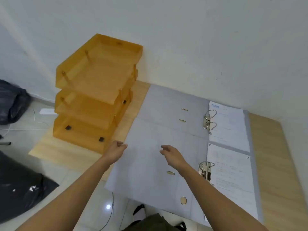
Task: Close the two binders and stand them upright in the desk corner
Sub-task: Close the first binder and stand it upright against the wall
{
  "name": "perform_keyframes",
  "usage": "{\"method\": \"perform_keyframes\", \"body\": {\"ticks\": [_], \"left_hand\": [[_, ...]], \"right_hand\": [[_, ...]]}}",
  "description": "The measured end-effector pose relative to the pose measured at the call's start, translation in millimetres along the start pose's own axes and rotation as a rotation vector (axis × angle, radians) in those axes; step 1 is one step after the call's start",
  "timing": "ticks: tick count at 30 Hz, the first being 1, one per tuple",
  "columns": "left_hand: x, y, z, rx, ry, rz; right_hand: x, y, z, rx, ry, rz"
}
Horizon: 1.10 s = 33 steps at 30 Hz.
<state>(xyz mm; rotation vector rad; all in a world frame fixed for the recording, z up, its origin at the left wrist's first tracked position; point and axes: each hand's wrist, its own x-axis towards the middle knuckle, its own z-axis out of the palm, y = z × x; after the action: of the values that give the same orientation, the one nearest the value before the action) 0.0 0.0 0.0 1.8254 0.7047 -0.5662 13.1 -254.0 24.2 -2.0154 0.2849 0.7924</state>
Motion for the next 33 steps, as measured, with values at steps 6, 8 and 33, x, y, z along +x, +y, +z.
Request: {"method": "perform_keyframes", "body": {"ticks": [6, 8, 33], "left_hand": [[10, -18, 10, 0.226, 0.006, -0.008], [12, -17, 13, 0.293, 0.027, -0.011], [-87, 126, 72, -0.452, -0.609, 0.312]], "right_hand": [[-4, 12, 19, -0.013, -0.083, 0.129], [-5, 15, 21, -0.011, -0.089, 0.137], [-77, -43, -49, 0.333, 0.058, -0.267]]}}
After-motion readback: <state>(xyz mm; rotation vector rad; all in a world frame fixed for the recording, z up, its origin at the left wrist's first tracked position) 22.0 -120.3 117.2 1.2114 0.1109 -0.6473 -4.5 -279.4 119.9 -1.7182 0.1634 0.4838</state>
